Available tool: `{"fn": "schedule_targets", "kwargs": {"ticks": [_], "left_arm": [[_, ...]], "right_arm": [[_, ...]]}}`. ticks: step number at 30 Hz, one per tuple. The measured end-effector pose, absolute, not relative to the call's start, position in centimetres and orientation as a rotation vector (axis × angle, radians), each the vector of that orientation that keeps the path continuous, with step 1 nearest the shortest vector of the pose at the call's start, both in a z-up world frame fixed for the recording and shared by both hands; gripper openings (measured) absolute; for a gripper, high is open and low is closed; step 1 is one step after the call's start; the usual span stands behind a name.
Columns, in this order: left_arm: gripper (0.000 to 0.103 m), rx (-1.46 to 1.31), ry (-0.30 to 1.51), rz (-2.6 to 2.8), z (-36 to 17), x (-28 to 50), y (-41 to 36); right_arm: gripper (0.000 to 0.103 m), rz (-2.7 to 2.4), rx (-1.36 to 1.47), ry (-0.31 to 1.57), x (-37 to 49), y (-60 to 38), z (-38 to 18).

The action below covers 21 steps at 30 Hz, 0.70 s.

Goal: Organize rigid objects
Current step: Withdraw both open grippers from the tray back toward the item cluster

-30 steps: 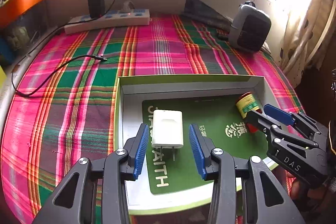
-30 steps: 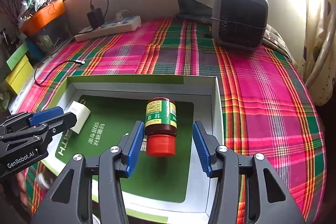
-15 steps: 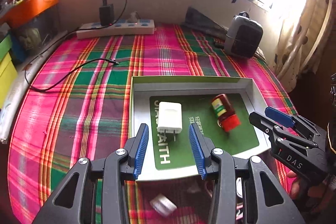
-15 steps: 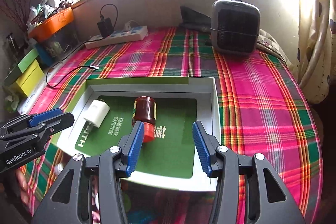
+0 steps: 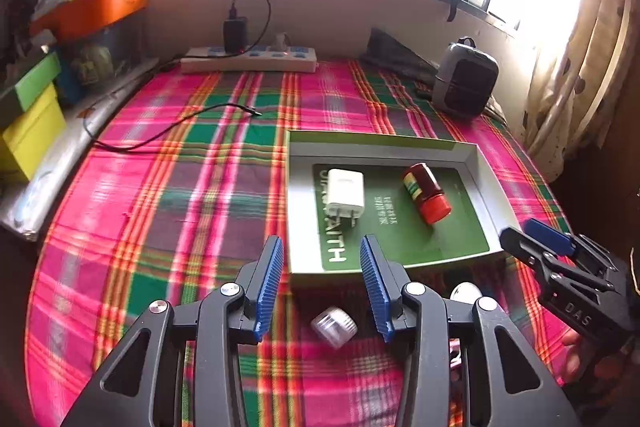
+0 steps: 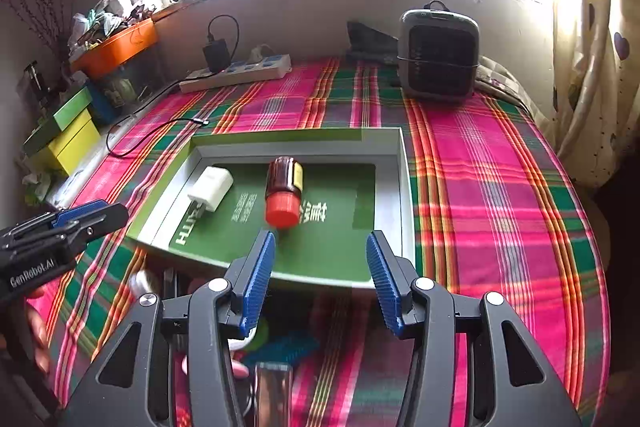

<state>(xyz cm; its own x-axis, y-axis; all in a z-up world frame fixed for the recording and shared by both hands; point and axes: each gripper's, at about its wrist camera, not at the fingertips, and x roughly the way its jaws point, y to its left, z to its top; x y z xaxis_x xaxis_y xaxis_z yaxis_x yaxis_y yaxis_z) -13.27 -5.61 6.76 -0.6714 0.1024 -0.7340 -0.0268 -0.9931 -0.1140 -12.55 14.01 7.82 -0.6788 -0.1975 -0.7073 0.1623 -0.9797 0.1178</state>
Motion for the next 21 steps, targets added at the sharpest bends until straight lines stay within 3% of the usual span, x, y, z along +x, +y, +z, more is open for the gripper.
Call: {"fn": "schedule_targets", "kwargs": {"ticks": [21], "left_arm": [[0.04,-1.282,-0.307,2.761,4.6,-8.9,-7.5]], "right_arm": [[0.049,-2.698,1.192,-0.113,-5.5,16.0,5.3]]}}
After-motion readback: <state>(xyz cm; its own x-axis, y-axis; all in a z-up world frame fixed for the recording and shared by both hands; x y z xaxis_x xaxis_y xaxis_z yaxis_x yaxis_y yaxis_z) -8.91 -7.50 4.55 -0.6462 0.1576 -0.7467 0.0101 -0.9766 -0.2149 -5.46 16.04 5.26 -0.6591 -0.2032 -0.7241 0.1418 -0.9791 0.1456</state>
